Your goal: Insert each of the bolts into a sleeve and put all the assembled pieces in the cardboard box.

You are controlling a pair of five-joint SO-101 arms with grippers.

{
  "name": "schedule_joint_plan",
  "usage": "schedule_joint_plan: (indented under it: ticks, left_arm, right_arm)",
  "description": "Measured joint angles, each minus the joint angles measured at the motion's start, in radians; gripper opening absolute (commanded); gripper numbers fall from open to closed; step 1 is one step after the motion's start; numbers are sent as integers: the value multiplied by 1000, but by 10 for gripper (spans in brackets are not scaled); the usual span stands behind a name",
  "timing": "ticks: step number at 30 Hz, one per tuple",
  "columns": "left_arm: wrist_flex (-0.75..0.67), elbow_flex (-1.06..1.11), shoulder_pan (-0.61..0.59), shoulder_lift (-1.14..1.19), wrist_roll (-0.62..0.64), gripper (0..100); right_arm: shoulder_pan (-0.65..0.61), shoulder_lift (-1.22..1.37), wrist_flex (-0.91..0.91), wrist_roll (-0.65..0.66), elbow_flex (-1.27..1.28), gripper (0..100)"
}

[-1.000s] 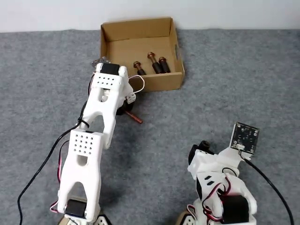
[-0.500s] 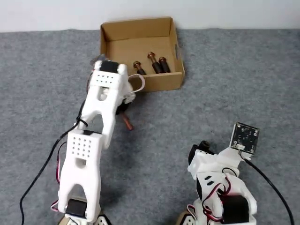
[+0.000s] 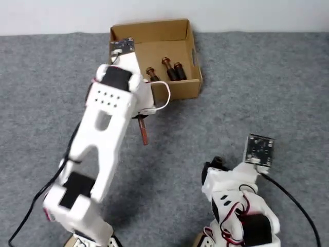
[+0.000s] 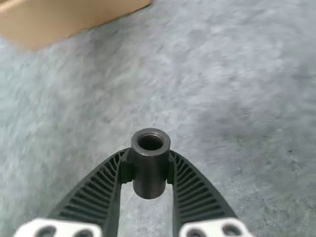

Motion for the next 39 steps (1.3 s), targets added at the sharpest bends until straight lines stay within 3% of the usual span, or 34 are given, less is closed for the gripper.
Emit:
schedule_joint_plan:
  ticks: [7, 18, 23, 33, 39]
  left_arm:
    - [-60, 227, 0, -315, -81, 3]
    - [-451, 887, 0, -991, -275, 4]
    - [-557, 1109, 0, -1289, -293, 4]
    - [-721, 1307, 5, -1728, -253, 4]
    - [-723, 1307, 123, -1881, -198, 4]
  right_arm:
    - [-118, 0, 3, 6, 0, 8]
    - [-249, 2, -95, 207, 0, 8]
    - [-367, 8, -150, 253, 0, 8]
    - [-568, 9, -347, 264, 92, 8]
    - [-615, 11, -505, 344, 178, 8]
